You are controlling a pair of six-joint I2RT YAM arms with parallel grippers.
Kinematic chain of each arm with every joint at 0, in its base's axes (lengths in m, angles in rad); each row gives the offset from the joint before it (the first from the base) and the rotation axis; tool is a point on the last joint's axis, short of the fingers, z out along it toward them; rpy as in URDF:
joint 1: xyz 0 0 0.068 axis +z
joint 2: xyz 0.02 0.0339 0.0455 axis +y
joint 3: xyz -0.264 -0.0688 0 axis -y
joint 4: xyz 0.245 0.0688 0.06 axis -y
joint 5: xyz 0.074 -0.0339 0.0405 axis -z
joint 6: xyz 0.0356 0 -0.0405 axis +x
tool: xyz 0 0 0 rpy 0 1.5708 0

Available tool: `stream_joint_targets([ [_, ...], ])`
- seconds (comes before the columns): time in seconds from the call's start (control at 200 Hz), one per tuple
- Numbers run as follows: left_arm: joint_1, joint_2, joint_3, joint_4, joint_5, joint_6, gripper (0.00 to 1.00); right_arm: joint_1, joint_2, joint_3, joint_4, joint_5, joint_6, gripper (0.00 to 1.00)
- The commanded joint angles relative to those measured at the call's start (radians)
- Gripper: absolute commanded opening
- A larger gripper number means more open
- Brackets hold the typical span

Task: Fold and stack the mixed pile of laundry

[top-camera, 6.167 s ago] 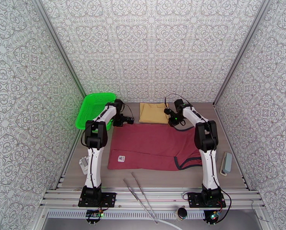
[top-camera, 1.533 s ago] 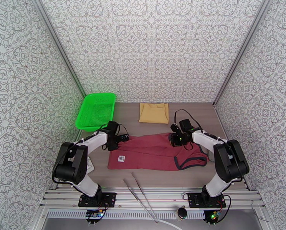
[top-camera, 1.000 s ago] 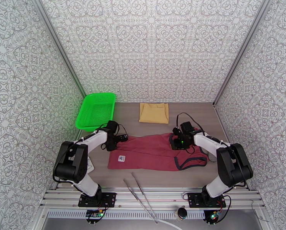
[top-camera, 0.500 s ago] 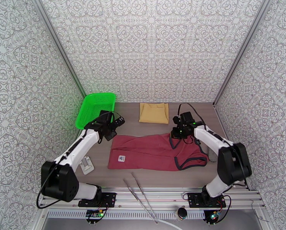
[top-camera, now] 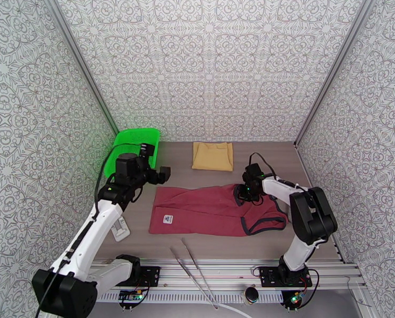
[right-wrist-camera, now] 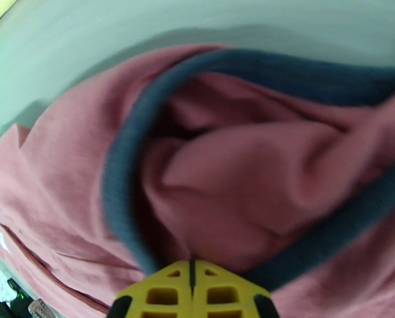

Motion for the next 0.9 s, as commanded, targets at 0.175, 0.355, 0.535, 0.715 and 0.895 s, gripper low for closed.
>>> stream_joint_targets([
  [0.175,-0.015,0.242,-0.084,0.062,0.207,-0.293,0.63,-0.16,-0.222,0.094,-0.227,0.158,-0.104,0.26],
  [0.355,-0.055,0.35,-0.066,0.03,0.093,-0.297,0.0,-0.273,-0.144,0.069,-0.185,0.097,-0.116,0.0],
  [0.535,-0.086,0.443,-0.036,-0.057,-0.044,-0.289,0.0,-0.32,0.023,0.067,-0.081,0.051,-0.078,0.0],
  [0.715,-0.07,0.492,-0.059,-0.108,-0.212,-0.331,0.0,-0.346,0.203,0.175,-0.069,0.051,-0.072,0.0],
  [0.895,-0.016,0.575,-0.083,-0.109,-0.265,-0.407,0.27,-0.378,0.326,0.289,-0.115,0.074,-0.069,0.0],
])
